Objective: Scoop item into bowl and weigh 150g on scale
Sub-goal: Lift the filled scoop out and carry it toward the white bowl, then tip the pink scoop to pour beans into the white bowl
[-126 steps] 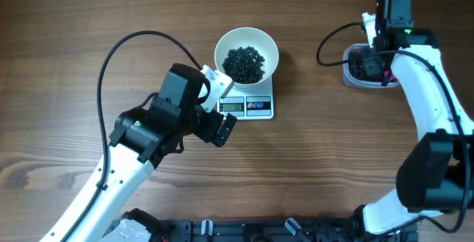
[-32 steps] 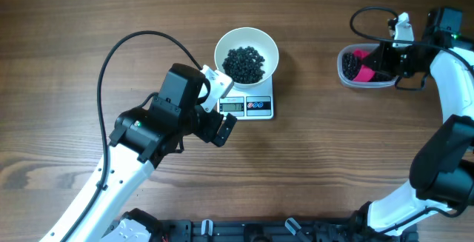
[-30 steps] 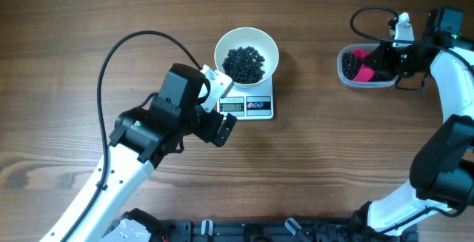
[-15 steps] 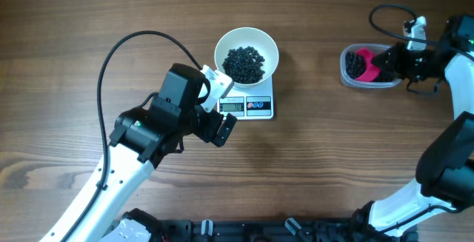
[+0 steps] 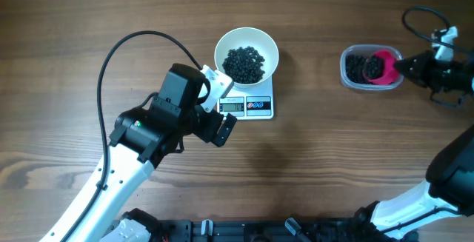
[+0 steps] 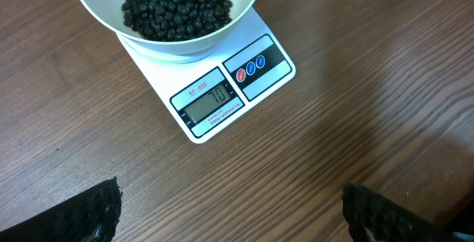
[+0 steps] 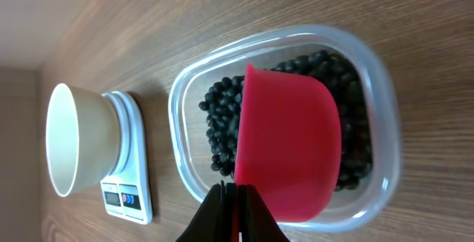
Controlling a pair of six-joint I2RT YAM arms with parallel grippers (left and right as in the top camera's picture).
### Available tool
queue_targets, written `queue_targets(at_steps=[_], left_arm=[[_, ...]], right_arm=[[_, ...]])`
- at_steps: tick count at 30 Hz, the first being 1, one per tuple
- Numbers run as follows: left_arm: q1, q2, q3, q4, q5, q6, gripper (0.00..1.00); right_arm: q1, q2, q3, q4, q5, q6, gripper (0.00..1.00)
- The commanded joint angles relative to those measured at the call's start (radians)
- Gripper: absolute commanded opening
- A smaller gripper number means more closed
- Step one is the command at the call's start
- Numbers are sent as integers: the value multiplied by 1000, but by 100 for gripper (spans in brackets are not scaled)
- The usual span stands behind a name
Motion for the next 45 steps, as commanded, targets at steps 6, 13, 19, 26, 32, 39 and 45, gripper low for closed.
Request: queue_targets(at_steps=[6,13,19,26,32,39,45], left_arm=[[8,-13,9,3,15,16,100],[8,-13,9,3,15,16,100],[8,-13,9,3,16,16,100],[8,-13,9,3,15,16,100],[8,-13,9,3,15,16,100],[8,-13,9,3,15,16,100],[8,-13,9,3,15,16,100]], right_arm=[[-40,16,-10,-42,-82,-85,4],[-35,-26,-6,-43,-203,-85,4],[80,-190,-5,23,-204,-5,4],[335,-262,-5,211,-211,184,4],[562,-261,-5,396,-177,231,4],[756,-261,-5,406,92,55,4],[860,-261,-5,406,287,-79,4]])
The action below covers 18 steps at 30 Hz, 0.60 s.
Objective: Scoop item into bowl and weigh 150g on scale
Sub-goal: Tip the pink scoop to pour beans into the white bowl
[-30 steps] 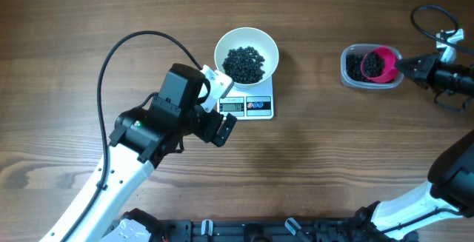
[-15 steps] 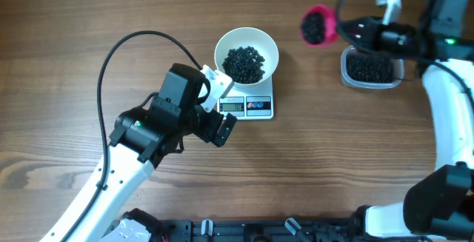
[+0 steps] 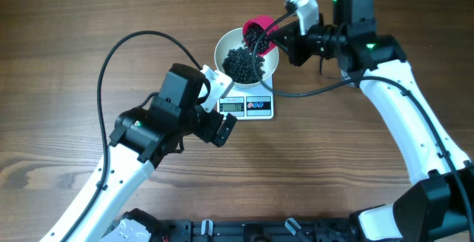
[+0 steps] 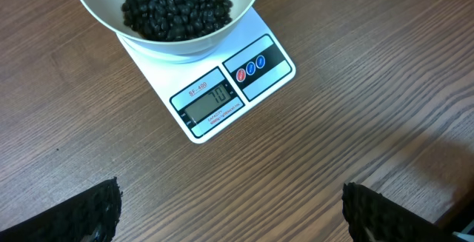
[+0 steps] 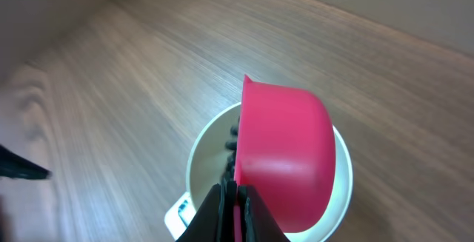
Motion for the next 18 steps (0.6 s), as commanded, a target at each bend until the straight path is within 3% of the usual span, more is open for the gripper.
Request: queue_targets(at_steps=[1,6,13,18], left_arm=[[8,-13,9,2,15,16,100],[8,-13,9,2,15,16,100],[8,-13,9,2,15,16,100],[8,-13,9,2,15,16,100]], right_arm=[[37,-19,2,8,125,-97,4],[94,-19,2,8,246,-185,4],[111,-19,2,-2,246,-197,5],[138,-19,2,-30,247,-330,4]])
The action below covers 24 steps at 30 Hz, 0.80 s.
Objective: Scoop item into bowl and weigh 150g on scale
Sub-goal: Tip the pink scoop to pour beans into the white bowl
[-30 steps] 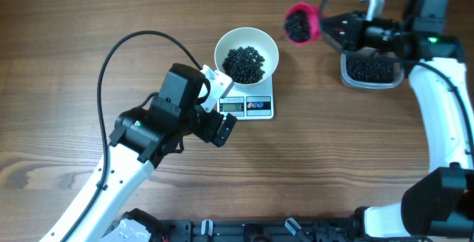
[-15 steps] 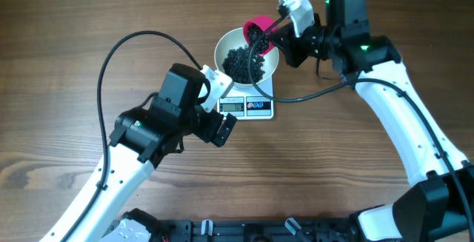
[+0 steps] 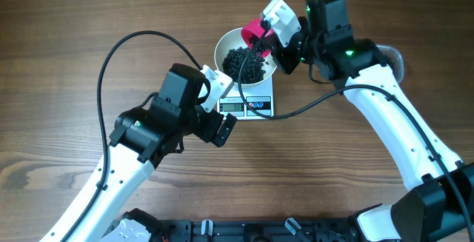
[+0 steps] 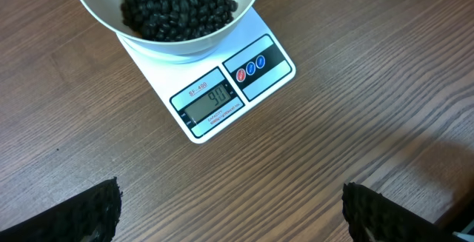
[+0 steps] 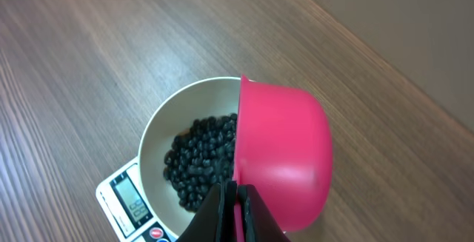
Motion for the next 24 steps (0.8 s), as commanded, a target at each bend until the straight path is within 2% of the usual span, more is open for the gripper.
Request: queue_targets(at_steps=[1,4,7,10,15,18,20,21,24], left_arm=[[7,-13,9,3,15,16,100],[7,-13,9,3,15,16,100],[7,-13,9,3,15,16,100],[7,-13,9,3,15,16,100],[7,-13,9,3,15,16,100],[7,-13,9,3,15,16,100],[7,-13,9,3,15,16,100],[7,-13,9,3,15,16,100],[7,-13,9,3,15,16,100]], right_arm=[[28,-19,2,-1,5,-99,4],[32,-19,2,1,8,-111,4],[60,-19,2,-61,-2,-284,4],[62,-19,2,-10,61,-211,4],[65,-19,2,-27,26,-280,4],[66,-19,2,32,58,-188,4],[66,-19,2,-19,-19,-304,4],[66,-19,2,-30,-8,-317,4],[66,-19,2,16,71,-257,4]])
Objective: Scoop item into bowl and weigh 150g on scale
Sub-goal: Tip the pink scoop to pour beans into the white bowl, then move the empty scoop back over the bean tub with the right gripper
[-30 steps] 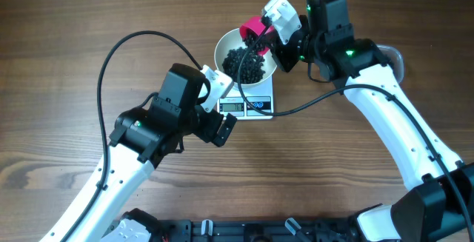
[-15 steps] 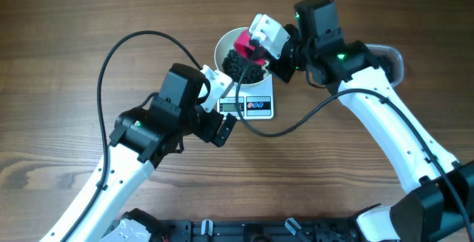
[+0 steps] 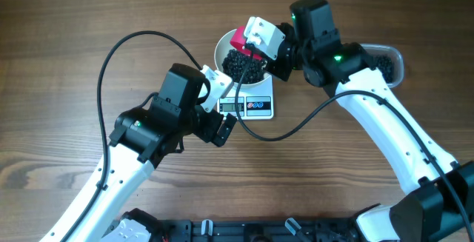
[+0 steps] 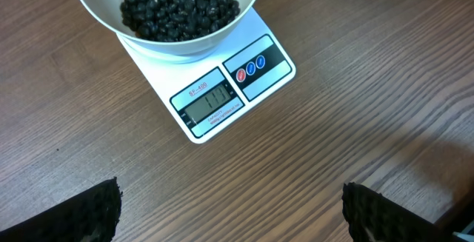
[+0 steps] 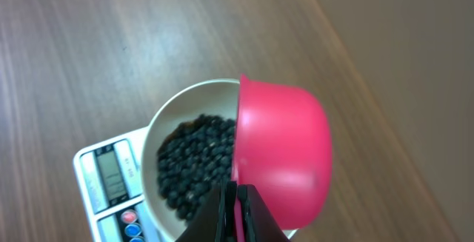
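A white bowl (image 3: pixel 226 50) of black beans (image 4: pixel 178 9) stands on the white digital scale (image 3: pixel 252 106), whose display (image 4: pixel 215 98) is lit. My right gripper (image 5: pixel 235 206) is shut on the handle of a pink scoop (image 5: pixel 281 157), tipped on its side over the bowl's far rim, also the pink scoop (image 3: pixel 241 41) from overhead. My left gripper (image 4: pixel 229 212) hangs open over bare wood in front of the scale, its dark fingertips (image 4: pixel 89 212) wide apart.
A clear plastic container (image 3: pixel 385 61) with more black beans sits at the back right, partly behind the right arm. A black cable loops across the wooden table (image 3: pixel 67 101) on the left.
The right arm has turned the scoop further over the bowl and shifted it slightly left. The bean heap in the bowl is fuller and the scale's reading has changed. Left arm unmoved.
The right gripper held the pink scoop in the bean container at the back right. Then the scoop was over the bowl's rim, then tipped with beans in the bowl rising. The scale's reading rose at each step. The left gripper stayed open before the scale.
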Controlling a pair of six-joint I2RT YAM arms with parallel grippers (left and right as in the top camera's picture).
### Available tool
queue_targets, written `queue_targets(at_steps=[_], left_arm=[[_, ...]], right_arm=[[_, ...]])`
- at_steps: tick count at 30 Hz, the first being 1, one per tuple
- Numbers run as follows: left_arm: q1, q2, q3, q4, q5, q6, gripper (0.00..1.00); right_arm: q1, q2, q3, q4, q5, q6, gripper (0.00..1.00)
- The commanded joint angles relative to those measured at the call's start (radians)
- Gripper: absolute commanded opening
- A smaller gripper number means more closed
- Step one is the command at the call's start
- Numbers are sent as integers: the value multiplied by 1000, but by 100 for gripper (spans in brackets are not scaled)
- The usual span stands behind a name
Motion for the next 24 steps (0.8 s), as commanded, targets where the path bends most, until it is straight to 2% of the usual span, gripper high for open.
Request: queue_targets(at_steps=[1,6,12,16,19,22,24], left_arm=[[8,-13,9,2,15,16,100],[8,-13,9,2,15,16,100],[8,-13,9,2,15,16,100],[8,-13,9,2,15,16,100],[8,-13,9,2,15,16,100],[8,-13,9,2,15,16,100],[8,-13,9,2,15,16,100]], right_arm=[[3,-19,2,19,24,10,4],[3,-19,2,0,-21,-3,4],[-34,-19,2,40,-46,227,4],[-137,-35,2,102,-266,383,4],[-275,-63,2,144,-408,546,4],[-400,-89,2,125,-407,709,4],[-462,-116,2,72,-381,712,4]])
